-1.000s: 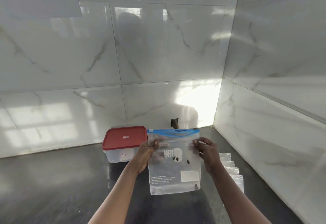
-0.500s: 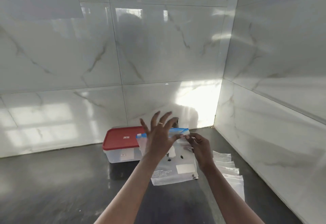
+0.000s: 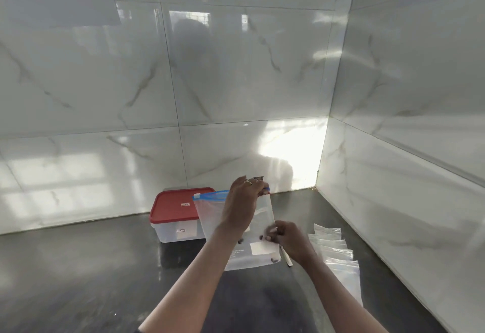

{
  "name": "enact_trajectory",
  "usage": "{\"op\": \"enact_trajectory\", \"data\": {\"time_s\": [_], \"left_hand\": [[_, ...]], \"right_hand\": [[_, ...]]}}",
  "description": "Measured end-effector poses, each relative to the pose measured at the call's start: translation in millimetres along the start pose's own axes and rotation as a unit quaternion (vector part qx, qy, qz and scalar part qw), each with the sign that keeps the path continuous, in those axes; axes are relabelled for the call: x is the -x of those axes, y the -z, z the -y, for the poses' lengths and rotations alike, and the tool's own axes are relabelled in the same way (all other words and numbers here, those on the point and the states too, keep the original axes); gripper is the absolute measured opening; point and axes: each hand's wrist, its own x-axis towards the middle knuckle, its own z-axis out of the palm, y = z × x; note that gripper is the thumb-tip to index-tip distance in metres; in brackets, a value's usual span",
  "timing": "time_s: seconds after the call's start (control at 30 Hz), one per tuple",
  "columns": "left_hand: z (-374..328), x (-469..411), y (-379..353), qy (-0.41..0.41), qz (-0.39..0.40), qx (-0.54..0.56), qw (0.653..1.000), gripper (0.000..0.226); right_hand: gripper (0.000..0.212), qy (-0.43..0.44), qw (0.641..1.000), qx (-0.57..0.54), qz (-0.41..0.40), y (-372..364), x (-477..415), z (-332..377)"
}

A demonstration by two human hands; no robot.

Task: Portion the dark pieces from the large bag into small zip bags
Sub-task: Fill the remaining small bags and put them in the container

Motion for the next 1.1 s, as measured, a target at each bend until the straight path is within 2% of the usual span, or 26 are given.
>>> {"op": "enact_trajectory", "data": {"time_s": [0.07,0.13,0.23,0.27,0.37,0.47,0.57,0.7,0.83,1.0,1.03,1.1], "left_hand": [[2.4,-1.7,-1.3,-0.025,0.002,-0.015,1.000,0.009],[5.4,-0.8,-4.8,-0.049,0.007,-0.031,0.998,0.009],[5.6,5.1,-6.6,-0.036,0.017,-0.026,0.999,0.021],[6.0,7.3,-7.0,-0.020,0.020,-0.022,0.999,0.021],[16.8,14.2,-1.7,0.069,-0.042,-0.024,0.996,0.051],[43.0,19.4,8.6,0.237,-0.123,0.058,0.962,0.067],[53.3,22.4,25.9,0.370,-0.109,0.152,0.910,0.052],[56.0,29.6,31.1,0.425,-0.121,0.225,0.868,0.023],[61.2,34.5,26.9,0.444,-0.141,0.290,0.836,0.017],[46.3,30.3,29.7,0.427,-0.166,0.326,0.827,0.013],[43.1,29.7,30.2,0.426,-0.168,0.326,0.827,0.014],[41.2,30.0,28.3,0.433,-0.170,0.317,0.826,0.023]], "right_hand": [[0.020,0.002,1.000,0.005,0.008,-0.8,1.1,2.3],[0.027,0.014,0.998,-0.063,-0.019,-2.5,-1.1,11.5],[0.009,0.052,0.987,-0.141,-0.058,-6.9,-8.8,33.7],[0.008,0.058,0.984,-0.154,-0.070,-7.6,-11.4,38.7],[0.025,0.044,0.970,-0.224,-0.082,-4.1,-15.0,44.3],[0.021,0.028,0.961,-0.262,-0.089,2.7,-14.0,38.4],[0.019,0.021,0.953,-0.287,-0.094,7.0,-14.3,30.6],[0.018,0.020,0.947,-0.308,-0.091,8.4,-14.2,28.4],[0.017,0.016,0.945,-0.308,-0.108,11.6,-16.1,28.7],[0.021,-0.013,0.942,-0.304,-0.142,16.3,-18.7,27.8],[0.018,-0.017,0.943,-0.291,-0.162,15.0,-18.9,30.1],[0.037,-0.020,0.953,-0.184,-0.241,9.3,-18.7,37.1]]}}
